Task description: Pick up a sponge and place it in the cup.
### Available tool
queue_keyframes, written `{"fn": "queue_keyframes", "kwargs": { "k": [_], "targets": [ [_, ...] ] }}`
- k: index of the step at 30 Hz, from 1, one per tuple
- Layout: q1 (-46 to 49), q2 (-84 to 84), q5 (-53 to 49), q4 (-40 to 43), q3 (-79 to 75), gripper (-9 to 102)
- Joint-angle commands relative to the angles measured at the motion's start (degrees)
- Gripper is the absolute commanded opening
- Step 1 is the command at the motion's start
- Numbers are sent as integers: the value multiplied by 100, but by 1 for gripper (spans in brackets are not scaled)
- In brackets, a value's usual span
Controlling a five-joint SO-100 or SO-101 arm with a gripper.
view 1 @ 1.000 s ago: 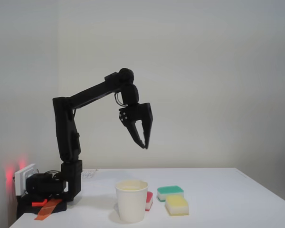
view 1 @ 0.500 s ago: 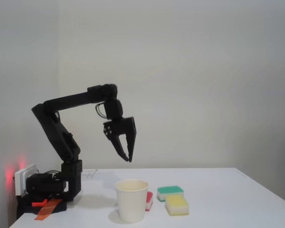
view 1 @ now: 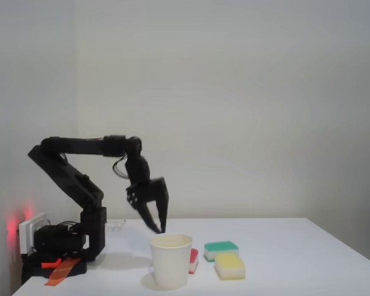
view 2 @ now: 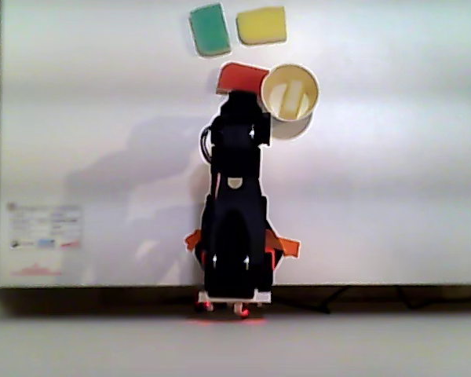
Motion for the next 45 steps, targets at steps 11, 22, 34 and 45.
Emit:
{"fn": "queue_keyframes", "kwargs": {
  "k": [11,22,34,45],
  "targets": [
    [62,2347,-369,-378,2065,0],
    [220,5010,-642,1020,3094,0],
    [132,5036,-650,1055,3296,0],
    [132,5036,-642,1512,3296,0]
  ]
}}
